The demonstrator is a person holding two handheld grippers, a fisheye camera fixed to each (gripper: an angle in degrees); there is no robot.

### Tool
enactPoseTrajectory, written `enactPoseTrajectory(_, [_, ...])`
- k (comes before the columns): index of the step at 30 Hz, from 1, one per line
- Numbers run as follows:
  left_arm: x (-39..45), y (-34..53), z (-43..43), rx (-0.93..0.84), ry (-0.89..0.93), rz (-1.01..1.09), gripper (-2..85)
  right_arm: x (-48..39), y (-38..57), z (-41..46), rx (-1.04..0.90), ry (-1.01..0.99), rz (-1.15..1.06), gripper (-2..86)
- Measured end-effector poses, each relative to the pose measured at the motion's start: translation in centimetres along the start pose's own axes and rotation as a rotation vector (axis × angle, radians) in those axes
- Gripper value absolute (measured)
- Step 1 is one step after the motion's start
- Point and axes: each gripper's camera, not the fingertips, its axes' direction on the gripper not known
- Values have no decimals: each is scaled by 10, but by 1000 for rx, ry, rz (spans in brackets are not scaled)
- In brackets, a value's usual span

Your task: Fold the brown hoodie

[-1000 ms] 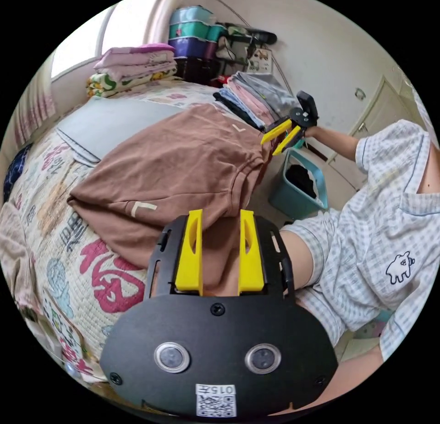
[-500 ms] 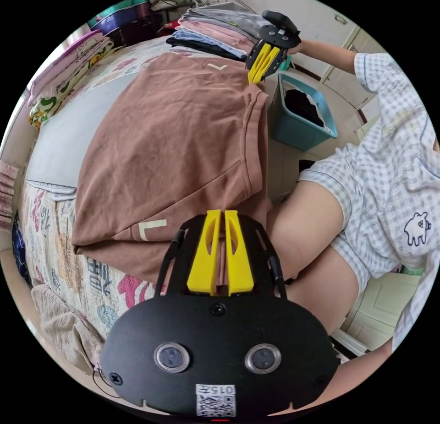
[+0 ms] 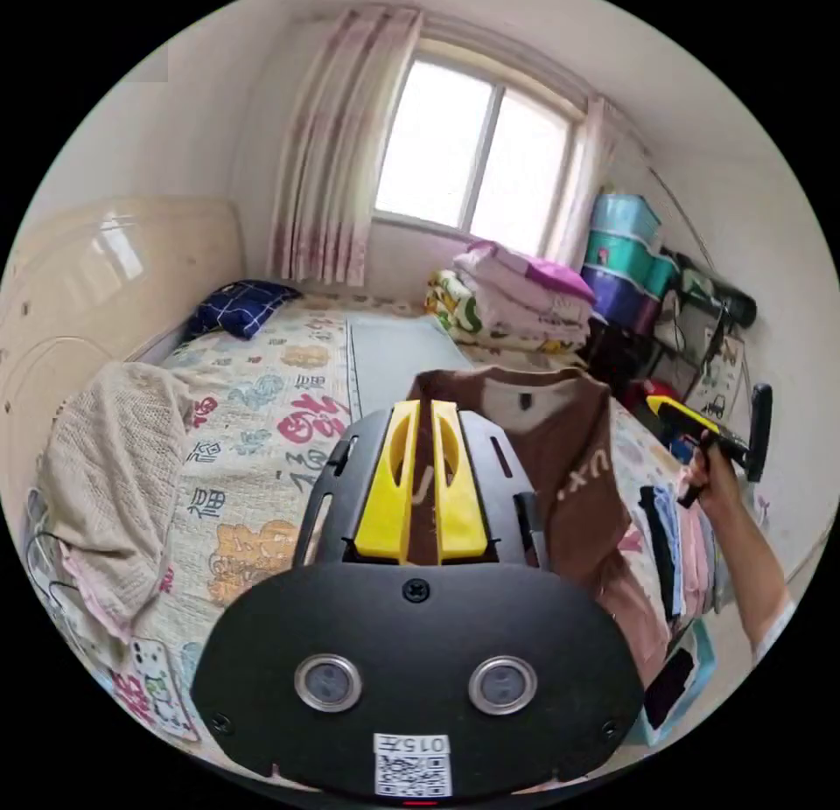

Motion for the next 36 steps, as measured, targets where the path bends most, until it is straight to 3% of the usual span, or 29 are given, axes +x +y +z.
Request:
enactPoseTrajectory(3, [16, 35, -14, 30, 142, 92, 58, -8, 20, -7, 2, -181, -38, 66])
enactPoseTrajectory(11, [65, 258, 4, -534, 542, 400, 128, 19, 239, -20, -454, -528, -123, 104])
enactPoseTrajectory(15, [97, 303, -21, -596, 616, 487, 138, 30, 293, -53, -527, -603, -50, 129])
enactPoseTrajectory(21, [109, 323, -55, -594, 643, 419, 170, 38, 316, -73, -564, -818, 16, 51])
enactPoseTrajectory(24, [97, 329, -73, -557, 570, 365, 176, 42, 304, -81, -458, -936, 59, 20])
enactPoseTrajectory(27, [68, 329, -106, -399, 467, 274, 153, 34, 287, -79, -356, -1025, 150, 17])
enactPoseTrajectory(31, [-1, 336, -138, -211, 293, 109, 49, -4, 282, -76, -339, -1004, 56, 33])
enactPoseTrajectory(36, [-118, 352, -158, -81, 428, -264, 13, -5, 317, -96, -361, -763, -183, 89])
